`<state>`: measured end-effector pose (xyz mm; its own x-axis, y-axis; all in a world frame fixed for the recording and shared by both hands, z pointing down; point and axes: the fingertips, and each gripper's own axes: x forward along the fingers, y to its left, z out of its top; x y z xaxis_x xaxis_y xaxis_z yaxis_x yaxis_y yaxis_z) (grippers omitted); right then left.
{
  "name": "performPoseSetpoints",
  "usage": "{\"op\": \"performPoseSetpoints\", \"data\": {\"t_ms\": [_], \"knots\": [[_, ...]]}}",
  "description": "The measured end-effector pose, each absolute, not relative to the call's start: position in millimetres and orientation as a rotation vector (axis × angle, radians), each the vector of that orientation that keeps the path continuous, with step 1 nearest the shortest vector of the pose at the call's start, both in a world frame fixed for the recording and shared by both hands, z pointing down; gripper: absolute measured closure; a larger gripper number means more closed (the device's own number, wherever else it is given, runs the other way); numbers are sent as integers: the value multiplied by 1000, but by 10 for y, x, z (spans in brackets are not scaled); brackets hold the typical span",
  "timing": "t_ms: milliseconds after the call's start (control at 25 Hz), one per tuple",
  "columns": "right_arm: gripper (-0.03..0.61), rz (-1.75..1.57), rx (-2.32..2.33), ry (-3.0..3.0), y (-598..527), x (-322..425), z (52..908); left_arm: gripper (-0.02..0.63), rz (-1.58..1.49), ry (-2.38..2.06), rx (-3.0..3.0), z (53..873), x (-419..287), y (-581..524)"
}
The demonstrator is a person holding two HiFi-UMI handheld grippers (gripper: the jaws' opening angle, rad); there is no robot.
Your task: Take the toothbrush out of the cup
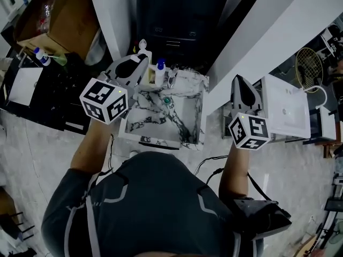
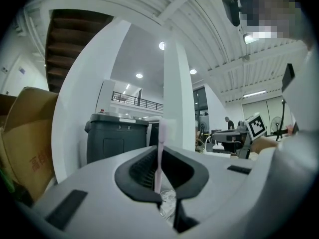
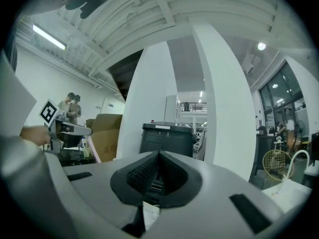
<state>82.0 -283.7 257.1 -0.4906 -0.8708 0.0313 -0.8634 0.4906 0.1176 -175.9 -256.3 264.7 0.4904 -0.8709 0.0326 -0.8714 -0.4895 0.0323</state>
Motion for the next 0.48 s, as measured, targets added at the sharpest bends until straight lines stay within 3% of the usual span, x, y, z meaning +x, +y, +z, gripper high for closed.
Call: {"op": "performPoseSetpoints", "data": {"t_ms": [480], "knots": [[552, -131, 1550, -2618, -2757, 720, 2606, 586, 15, -1513, 2726, 2612, -1744, -2488]]}}
